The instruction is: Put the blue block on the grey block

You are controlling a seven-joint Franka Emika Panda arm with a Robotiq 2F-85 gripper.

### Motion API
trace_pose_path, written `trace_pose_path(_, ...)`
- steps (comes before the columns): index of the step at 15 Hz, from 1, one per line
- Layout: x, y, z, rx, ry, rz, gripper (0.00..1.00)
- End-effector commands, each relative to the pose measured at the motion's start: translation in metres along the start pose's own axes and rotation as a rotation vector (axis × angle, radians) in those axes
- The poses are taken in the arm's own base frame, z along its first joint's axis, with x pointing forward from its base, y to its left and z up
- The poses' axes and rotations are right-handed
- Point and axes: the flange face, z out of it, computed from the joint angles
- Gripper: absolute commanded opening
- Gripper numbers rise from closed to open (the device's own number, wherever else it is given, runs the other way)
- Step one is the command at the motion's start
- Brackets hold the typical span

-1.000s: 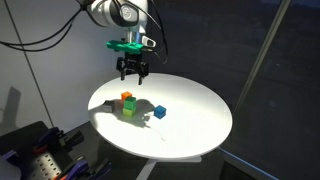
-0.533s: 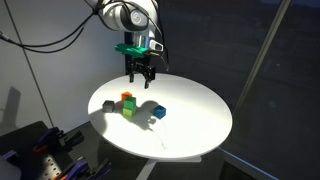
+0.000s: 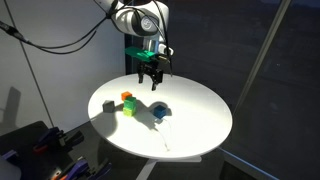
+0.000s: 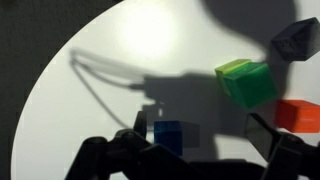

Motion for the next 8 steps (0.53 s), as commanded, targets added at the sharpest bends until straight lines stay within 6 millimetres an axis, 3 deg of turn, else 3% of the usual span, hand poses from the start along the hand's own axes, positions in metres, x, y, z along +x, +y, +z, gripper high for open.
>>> trace_pose_path(1, 0.028, 0.007, -0.007, 0.01, 0.046, 0.036, 1.0)
trace_pose_path(8, 0.063, 0.02, -0.002, -0.023, 0.069, 0.057, 1.0)
